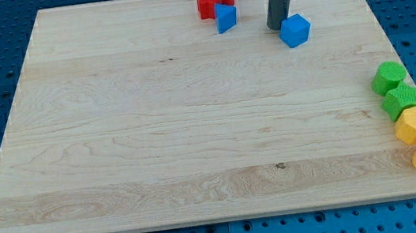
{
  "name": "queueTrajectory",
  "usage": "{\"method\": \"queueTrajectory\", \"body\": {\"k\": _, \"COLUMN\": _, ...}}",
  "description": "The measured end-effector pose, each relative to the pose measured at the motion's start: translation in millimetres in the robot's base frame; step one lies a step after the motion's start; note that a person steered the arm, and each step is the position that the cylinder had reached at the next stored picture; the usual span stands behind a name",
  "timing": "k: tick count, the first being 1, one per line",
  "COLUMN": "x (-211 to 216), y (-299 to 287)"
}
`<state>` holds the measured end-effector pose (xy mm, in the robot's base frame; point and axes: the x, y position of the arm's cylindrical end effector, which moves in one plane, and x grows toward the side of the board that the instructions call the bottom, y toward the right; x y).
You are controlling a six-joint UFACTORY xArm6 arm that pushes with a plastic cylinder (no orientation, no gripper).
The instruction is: Keep the blue cube on the top of the green circle
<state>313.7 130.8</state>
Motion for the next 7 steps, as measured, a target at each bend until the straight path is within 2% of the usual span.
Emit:
{"method": "queueTrajectory", "body": {"k": 5, "x": -3, "y": 16}}
{"method": "queueTrajectory", "body": {"k": 7, "x": 46, "y": 29}}
